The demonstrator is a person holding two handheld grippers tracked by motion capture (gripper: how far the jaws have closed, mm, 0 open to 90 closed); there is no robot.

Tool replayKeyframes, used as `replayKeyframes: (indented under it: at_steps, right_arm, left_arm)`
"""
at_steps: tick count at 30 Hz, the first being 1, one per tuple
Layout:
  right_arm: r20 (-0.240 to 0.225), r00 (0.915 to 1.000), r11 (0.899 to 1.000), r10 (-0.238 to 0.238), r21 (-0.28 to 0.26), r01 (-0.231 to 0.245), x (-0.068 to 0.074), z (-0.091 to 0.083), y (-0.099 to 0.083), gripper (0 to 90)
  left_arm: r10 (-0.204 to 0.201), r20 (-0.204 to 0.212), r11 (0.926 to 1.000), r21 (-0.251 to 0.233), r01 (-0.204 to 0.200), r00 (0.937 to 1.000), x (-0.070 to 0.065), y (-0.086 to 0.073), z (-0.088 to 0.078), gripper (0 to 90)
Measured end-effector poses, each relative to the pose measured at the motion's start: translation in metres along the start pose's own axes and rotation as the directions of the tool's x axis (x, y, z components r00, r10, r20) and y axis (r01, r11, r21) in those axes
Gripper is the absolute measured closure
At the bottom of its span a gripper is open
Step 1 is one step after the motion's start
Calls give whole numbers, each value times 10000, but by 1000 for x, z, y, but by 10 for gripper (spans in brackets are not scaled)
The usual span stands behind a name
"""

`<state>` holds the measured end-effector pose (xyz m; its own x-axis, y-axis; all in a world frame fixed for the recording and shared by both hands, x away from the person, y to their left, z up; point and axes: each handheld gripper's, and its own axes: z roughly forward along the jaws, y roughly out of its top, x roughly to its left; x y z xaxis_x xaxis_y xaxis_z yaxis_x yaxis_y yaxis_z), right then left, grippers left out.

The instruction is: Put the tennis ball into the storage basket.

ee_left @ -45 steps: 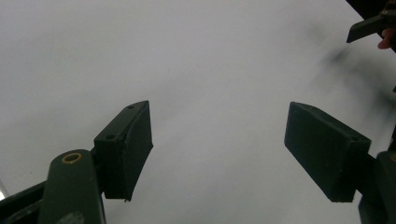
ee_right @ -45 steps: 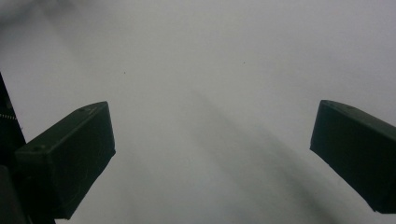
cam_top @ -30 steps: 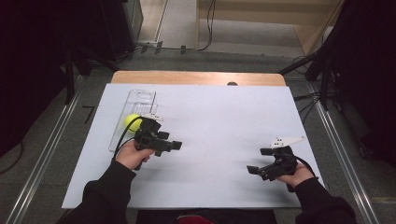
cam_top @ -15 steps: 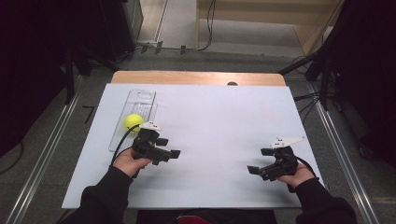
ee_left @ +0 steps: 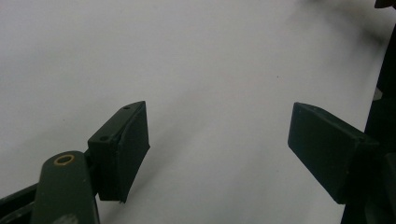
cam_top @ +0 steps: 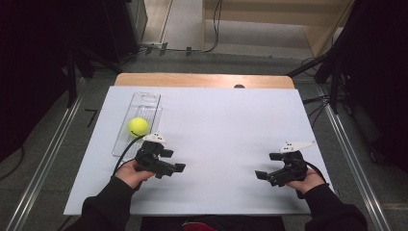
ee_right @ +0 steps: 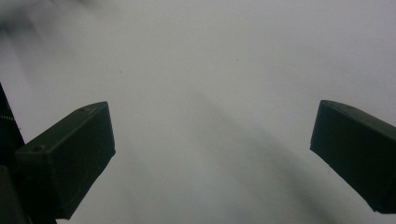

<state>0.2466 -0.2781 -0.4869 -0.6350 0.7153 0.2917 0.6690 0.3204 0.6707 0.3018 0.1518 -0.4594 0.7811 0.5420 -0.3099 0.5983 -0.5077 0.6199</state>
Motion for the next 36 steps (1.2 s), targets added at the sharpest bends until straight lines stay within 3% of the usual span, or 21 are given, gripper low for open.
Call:
replayKeyframes:
  at_steps: [14, 26, 36]
  right_arm:
    - [11, 10000, 10000, -2, -56, 2, 3, -3, 0, 0]
    - [-10, 10000, 10000, -29, -48, 29, 6, -3, -1, 0]
    - [24, 10000, 10000, -25, -4, 25, 7, -3, -2, 0]
  left_arm:
    - [247, 455, 9996, -111, -242, 9987, -2, -12, -8, 212]
    - [651, 437, 9979, -55, -649, 9969, -4, -22, -15, 214]
    - [729, 425, 9973, -73, -727, 9964, -6, -25, -19, 214]
